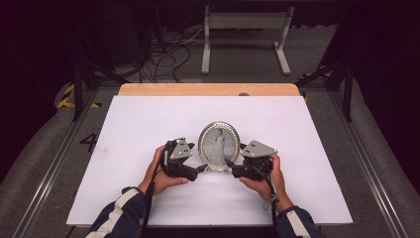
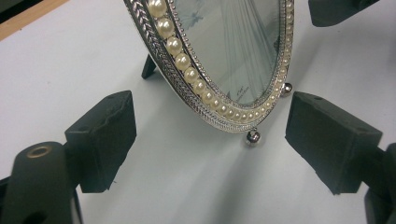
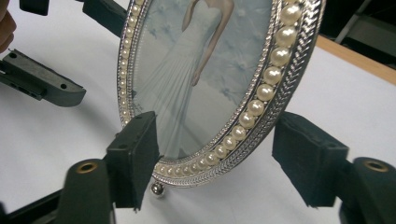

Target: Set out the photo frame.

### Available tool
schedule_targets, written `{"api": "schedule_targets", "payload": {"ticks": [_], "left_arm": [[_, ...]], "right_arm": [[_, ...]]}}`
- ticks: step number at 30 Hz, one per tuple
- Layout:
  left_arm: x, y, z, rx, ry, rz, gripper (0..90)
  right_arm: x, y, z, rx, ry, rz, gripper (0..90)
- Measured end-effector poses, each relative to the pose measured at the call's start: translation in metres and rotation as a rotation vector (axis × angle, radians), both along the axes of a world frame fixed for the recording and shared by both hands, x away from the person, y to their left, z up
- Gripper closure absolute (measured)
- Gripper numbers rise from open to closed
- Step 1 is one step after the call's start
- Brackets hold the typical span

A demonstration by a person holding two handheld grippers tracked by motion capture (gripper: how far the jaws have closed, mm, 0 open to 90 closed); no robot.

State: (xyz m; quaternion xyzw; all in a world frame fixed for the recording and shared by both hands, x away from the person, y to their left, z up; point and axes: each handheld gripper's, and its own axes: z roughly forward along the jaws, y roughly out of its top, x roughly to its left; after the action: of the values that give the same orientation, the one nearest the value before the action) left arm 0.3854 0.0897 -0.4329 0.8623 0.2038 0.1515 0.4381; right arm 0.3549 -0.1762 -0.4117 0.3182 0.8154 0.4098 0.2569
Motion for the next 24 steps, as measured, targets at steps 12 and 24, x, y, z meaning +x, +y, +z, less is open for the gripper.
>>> {"api": "schedule_targets", "payload": {"ticks": [12, 24], "left_arm": [[0.000, -0.001, -0.003, 0.032, 0.005, -0.028, 9.2], [-0.004, 0.003, -0.002, 0.083, -0.025, -0.012, 9.2]], "right_arm": [[0.003, 0.003, -0.011, -0.010, 0.060, 0.063, 16.8], [0.001, 0.004, -0.014, -0.065, 0.048, 0.042, 15.0]]}}
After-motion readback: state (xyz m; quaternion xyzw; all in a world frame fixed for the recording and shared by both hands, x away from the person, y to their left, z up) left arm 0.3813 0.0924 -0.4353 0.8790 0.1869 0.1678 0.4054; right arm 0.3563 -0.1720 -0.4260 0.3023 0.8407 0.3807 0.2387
